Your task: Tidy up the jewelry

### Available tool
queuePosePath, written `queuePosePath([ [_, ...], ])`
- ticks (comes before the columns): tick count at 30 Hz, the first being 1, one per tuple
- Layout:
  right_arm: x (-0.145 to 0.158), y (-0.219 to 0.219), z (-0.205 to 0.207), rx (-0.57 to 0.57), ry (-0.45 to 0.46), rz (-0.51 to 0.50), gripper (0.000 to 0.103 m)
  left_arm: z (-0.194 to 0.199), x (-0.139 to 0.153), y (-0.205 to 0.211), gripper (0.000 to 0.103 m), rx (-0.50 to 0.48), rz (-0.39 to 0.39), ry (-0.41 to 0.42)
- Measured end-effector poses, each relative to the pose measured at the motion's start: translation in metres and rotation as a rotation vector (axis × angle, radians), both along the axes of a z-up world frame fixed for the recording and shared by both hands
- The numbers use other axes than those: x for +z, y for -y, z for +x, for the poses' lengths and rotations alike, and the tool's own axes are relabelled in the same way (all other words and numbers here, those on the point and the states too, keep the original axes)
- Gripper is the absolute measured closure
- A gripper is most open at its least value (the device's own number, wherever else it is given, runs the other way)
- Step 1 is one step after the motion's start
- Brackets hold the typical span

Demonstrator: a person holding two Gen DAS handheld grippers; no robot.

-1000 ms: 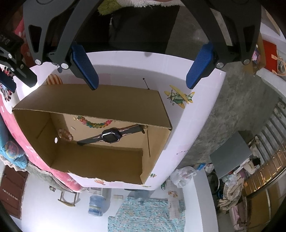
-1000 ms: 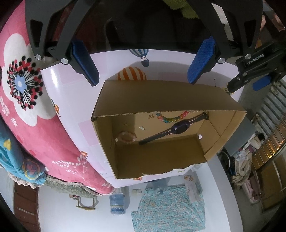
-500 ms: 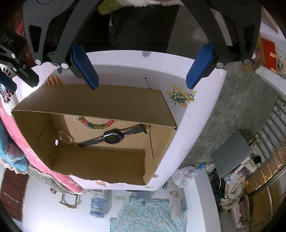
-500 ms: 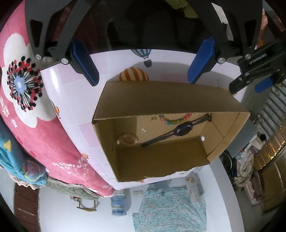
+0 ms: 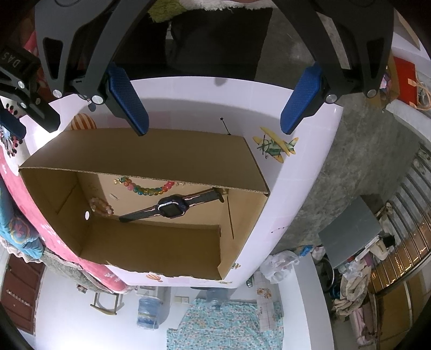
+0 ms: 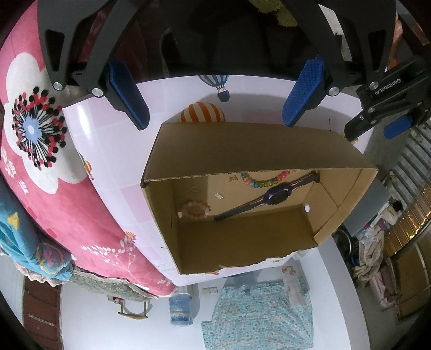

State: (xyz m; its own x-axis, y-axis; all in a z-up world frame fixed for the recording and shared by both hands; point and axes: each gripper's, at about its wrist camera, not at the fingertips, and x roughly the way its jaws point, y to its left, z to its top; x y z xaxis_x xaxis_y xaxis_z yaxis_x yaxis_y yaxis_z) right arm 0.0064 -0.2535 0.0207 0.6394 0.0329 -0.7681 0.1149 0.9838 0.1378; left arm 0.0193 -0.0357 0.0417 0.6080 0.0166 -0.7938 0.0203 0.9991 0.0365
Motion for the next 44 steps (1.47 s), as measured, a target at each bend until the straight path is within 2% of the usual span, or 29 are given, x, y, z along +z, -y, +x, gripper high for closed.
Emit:
queuePosePath([
  [27, 0.0016, -0.0054, -0.001, -0.003, 0.002, -0.006, 0.007, -0.0007, -0.0005, -0.0041, 0.008, -0.007, -0.026, -0.006],
  [44, 0.0002, -0.0009, -0.0011, -0.001, 0.01, -0.008, 0.007, -0.0029, 0.001, -0.0043, 0.008, 0.008, -0.014, -0.002],
])
